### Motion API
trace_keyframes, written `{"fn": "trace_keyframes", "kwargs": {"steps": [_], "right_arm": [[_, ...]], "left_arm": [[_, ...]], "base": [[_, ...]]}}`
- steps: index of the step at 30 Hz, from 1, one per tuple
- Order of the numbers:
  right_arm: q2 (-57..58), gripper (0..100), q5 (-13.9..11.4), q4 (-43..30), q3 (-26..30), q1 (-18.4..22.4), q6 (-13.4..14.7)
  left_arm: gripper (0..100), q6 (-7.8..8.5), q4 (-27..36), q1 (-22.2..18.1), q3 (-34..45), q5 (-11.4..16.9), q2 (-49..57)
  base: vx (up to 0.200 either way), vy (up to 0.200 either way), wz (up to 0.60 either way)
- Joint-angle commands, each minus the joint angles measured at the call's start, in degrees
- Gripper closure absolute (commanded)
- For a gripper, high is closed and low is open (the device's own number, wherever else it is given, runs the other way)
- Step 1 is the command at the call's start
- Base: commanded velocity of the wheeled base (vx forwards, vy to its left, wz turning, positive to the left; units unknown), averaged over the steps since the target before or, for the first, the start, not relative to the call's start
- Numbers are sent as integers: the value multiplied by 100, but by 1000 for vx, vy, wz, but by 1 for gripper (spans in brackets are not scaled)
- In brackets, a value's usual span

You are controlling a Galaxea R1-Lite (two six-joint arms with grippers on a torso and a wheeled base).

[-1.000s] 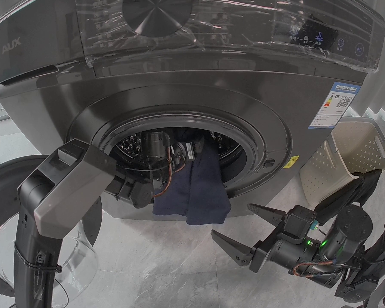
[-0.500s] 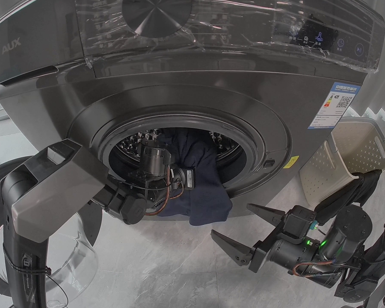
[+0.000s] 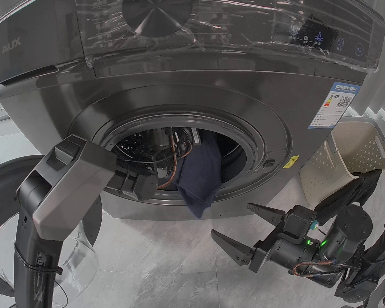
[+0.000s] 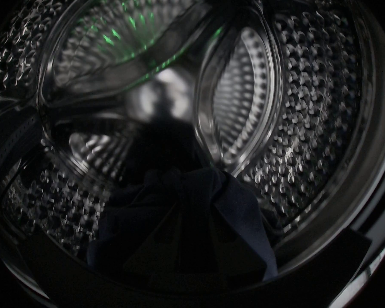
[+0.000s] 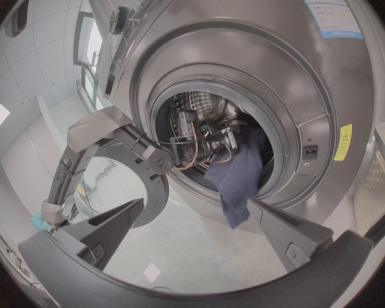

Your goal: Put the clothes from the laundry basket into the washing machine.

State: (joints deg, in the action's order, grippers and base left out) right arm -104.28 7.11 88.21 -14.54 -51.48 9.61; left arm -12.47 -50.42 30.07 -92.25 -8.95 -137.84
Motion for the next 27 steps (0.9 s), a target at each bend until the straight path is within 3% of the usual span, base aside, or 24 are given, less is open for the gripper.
{"fn": "trace_keyframes", "kwargs": {"steps": [1, 5, 11, 12, 20, 22, 27], "right_arm": [[4, 0, 1, 3, 4, -2, 6], [13, 0, -8, 3, 4, -2, -3], [4, 0, -8, 3, 4, 6, -3], [13, 0, -8, 3, 4, -2, -3], [4, 0, -8, 3, 4, -2, 6], [4, 0, 1, 3, 4, -2, -3], [4, 0, -8, 3, 4, -2, 6]], "left_arm": [[100, -27, -144, -133, -1032, -248, -639], [100, -115, -100, -169, -1445, -309, -780], [100, -124, -100, -169, -1331, -318, -727], [0, -124, -91, -169, -1199, -318, -709], [0, -177, 278, 34, 260, -169, -138], [0, -186, 463, 86, 690, 139, -50], [0, -150, 481, 104, 717, 253, -147]], "base": [[0, 0, 0], [0, 0, 0], [0, 0, 0], [0, 0, 0], [0, 0, 0], [0, 0, 0], [0, 0, 0]]}}
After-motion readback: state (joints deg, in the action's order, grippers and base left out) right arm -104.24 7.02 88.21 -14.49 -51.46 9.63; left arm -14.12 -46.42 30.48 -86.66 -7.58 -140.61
